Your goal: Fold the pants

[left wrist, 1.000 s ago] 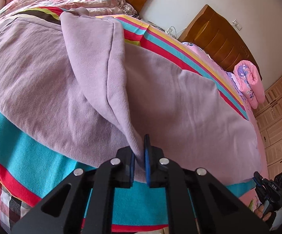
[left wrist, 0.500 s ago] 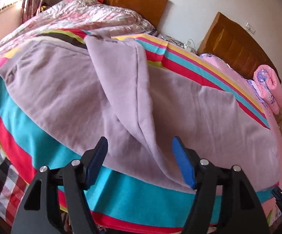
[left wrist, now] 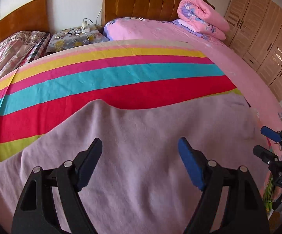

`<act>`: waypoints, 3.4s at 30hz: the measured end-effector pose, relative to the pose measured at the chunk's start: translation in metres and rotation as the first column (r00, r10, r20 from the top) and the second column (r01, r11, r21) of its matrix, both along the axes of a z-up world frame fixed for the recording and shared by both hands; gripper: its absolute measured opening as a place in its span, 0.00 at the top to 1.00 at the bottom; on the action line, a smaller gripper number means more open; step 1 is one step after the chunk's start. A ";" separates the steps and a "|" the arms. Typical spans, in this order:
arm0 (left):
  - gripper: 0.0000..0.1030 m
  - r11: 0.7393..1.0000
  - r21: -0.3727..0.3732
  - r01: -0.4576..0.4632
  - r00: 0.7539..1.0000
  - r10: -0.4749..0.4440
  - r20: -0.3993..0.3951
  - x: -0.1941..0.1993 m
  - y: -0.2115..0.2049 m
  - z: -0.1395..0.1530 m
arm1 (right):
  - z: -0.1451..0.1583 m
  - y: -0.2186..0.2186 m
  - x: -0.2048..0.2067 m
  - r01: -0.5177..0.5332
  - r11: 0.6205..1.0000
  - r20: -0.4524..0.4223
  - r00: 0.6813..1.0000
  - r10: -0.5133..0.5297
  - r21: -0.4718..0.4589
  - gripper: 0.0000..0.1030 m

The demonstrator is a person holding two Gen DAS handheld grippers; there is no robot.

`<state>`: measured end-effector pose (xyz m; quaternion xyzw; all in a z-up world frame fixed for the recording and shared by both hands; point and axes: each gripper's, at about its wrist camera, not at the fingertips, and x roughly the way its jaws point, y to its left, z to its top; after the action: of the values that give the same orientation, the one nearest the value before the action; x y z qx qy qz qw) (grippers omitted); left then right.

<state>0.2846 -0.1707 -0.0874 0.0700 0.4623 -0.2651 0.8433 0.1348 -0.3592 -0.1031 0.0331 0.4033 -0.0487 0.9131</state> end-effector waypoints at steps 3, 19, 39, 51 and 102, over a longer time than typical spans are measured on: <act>0.20 0.996 0.083 -0.023 0.998 0.018 0.066 0.016 -0.014 -0.029 | -0.029 -0.014 -0.013 -0.006 0.999 -0.082 0.997 0.002 -0.053 0.30; 0.11 0.990 0.115 -0.081 0.991 0.068 0.116 0.026 -0.018 -0.038 | -0.022 -0.013 -0.043 -0.091 0.995 -0.056 0.994 0.088 -0.045 0.25; 0.01 0.810 -0.199 -0.552 0.786 0.585 0.200 -0.091 0.320 0.049 | 0.056 0.158 0.016 -0.371 0.926 0.108 0.920 0.376 -0.068 0.14; 0.20 0.299 -0.293 -0.908 0.319 0.947 -0.025 -0.162 0.604 0.015 | 0.077 0.591 0.210 -0.960 0.268 0.053 0.273 0.961 0.076 0.35; 0.93 0.781 0.415 -0.467 0.843 0.534 -0.056 0.128 0.297 -0.013 | 0.021 0.265 0.211 -0.516 0.776 0.072 0.846 0.529 0.362 0.22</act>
<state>0.4129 0.1261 -0.1008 0.0858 0.5772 0.0606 0.8098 0.3457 -0.0940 -0.0816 0.0895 0.4137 0.2821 0.8610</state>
